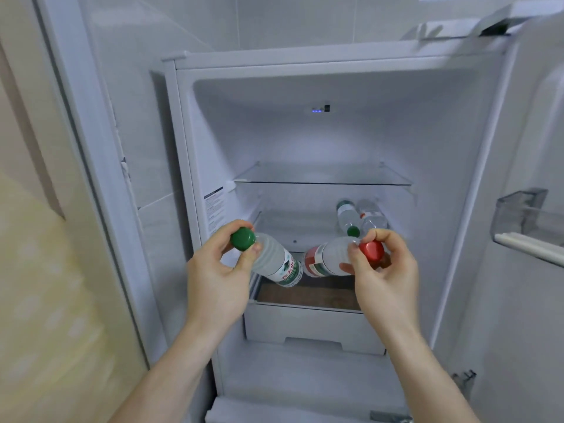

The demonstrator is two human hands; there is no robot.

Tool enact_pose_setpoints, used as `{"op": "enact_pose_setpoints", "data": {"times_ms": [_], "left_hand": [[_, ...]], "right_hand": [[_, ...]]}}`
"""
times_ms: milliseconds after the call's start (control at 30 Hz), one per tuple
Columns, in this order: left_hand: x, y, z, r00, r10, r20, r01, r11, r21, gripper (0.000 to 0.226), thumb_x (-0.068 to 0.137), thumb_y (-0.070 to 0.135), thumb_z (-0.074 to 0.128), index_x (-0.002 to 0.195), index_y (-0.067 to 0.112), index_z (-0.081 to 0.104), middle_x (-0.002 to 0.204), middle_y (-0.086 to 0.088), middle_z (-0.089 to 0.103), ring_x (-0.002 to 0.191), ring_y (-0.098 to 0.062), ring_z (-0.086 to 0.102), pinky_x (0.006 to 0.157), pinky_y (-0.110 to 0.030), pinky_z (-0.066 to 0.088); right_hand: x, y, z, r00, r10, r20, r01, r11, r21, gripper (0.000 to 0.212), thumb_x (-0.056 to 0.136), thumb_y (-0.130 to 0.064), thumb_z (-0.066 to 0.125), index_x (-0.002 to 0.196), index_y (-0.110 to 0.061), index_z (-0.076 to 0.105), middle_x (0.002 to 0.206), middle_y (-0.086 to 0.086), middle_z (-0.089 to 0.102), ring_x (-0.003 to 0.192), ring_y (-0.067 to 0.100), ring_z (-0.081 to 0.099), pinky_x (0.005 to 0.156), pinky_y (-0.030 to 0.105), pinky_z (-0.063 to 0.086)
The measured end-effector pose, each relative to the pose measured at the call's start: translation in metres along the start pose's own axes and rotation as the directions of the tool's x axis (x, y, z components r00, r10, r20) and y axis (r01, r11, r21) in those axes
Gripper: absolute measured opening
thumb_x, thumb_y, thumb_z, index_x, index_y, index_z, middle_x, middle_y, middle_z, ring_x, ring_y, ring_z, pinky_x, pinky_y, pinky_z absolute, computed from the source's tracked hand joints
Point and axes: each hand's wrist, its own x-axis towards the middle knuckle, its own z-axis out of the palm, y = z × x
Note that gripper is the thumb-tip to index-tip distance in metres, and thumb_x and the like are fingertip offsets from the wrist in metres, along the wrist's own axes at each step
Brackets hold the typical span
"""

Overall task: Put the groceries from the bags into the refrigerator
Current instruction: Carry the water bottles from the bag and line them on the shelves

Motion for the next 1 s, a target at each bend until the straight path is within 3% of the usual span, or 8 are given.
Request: {"op": "enact_pose_setpoints", "data": {"times_ms": [100,167,300,467,600,767,900,1000], "left_hand": [[0.010,-0.006,0.014,0.999,0.030,-0.037,-0.030,0.999,-0.014,0.021,0.089,0.008,0.074,0.100,0.025,0.070,0.101,0.011,0.073,0.103,-0.013,0.067,0.090,-0.020,0.049],[0.016,-0.011,0.022,0.998,0.040,-0.057,-0.041,0.999,-0.024,0.020,0.089,0.009,0.074,0.100,0.025,0.070,0.101,0.011,0.073,0.102,-0.013,0.067,0.089,-0.019,0.050],[0.031,-0.023,0.038,0.995,0.059,-0.081,-0.059,0.998,0.002,0.018,0.090,0.010,0.074,0.103,0.022,0.069,0.104,0.012,0.073,0.103,-0.012,0.068,0.089,-0.018,0.050],[0.050,-0.032,0.055,0.992,0.054,-0.110,-0.059,0.997,-0.043,0.017,0.090,0.007,0.073,0.102,0.018,0.069,0.101,0.011,0.073,0.099,-0.009,0.067,0.079,-0.004,0.044],[0.064,-0.043,0.066,0.992,0.055,-0.112,-0.060,0.997,-0.046,0.016,0.091,0.007,0.072,0.102,0.017,0.068,0.099,0.010,0.072,0.095,-0.007,0.065,0.075,-0.003,0.042],[0.079,-0.063,0.078,0.994,0.025,-0.106,-0.032,0.998,-0.062,0.018,0.090,0.008,0.073,0.101,0.021,0.068,0.099,0.009,0.073,0.096,-0.010,0.066,0.076,-0.004,0.043],[0.084,-0.073,0.086,0.995,-0.003,-0.103,-0.007,0.995,-0.100,0.018,0.090,0.006,0.072,0.100,0.021,0.068,0.097,0.010,0.072,0.090,-0.006,0.064,0.072,-0.003,0.043],[0.089,-0.082,0.091,0.995,-0.009,-0.100,-0.002,0.994,-0.108,0.018,0.091,0.007,0.072,0.103,0.020,0.068,0.098,0.008,0.072,0.080,-0.007,0.063,0.068,-0.004,0.044]], "right_hand": [[0.020,0.020,0.014,0.999,-0.053,-0.014,0.053,0.999,-0.014,0.023,0.089,-0.002,0.069,0.086,-0.023,0.059,0.096,0.004,0.057,0.089,0.035,0.059,0.079,0.054,0.062],[0.031,0.032,0.023,0.996,-0.083,-0.022,0.082,0.996,-0.016,0.020,0.087,-0.008,0.068,0.085,-0.025,0.058,0.094,-0.001,0.055,0.087,0.033,0.058,0.079,0.059,0.059],[0.047,0.055,0.035,0.995,-0.089,-0.046,0.088,0.996,-0.020,0.023,0.088,-0.005,0.067,0.084,-0.026,0.057,0.093,-0.002,0.054,0.083,0.031,0.057,0.079,0.059,0.058],[0.062,0.077,0.048,0.991,-0.090,-0.100,0.084,0.995,-0.054,0.025,0.087,-0.004,0.066,0.085,-0.028,0.058,0.094,-0.003,0.050,0.081,0.025,0.056,0.079,0.057,0.058],[0.070,0.089,0.058,0.988,-0.079,-0.132,0.067,0.993,-0.093,0.033,0.089,-0.002,0.065,0.082,-0.032,0.055,0.097,0.005,0.054,0.080,0.021,0.055,0.078,0.035,0.055],[0.081,0.106,0.066,0.994,-0.046,-0.094,0.025,0.977,-0.213,0.029,0.088,0.002,0.063,0.083,-0.026,0.058,0.103,-0.003,0.053,0.081,0.014,0.057,0.075,0.013,0.044],[0.092,0.117,0.066,1.000,-0.031,0.000,0.029,0.928,-0.372,0.028,0.088,0.003,0.062,0.082,-0.024,0.058,0.103,-0.004,0.054,0.087,0.000,0.056,0.073,0.004,0.041],[0.097,0.130,0.070,0.998,-0.011,0.061,0.040,0.863,-0.503,0.028,0.085,0.006,0.060,0.082,-0.022,0.059,0.106,-0.012,0.054,0.093,0.000,0.057,0.071,0.004,0.041]]}}
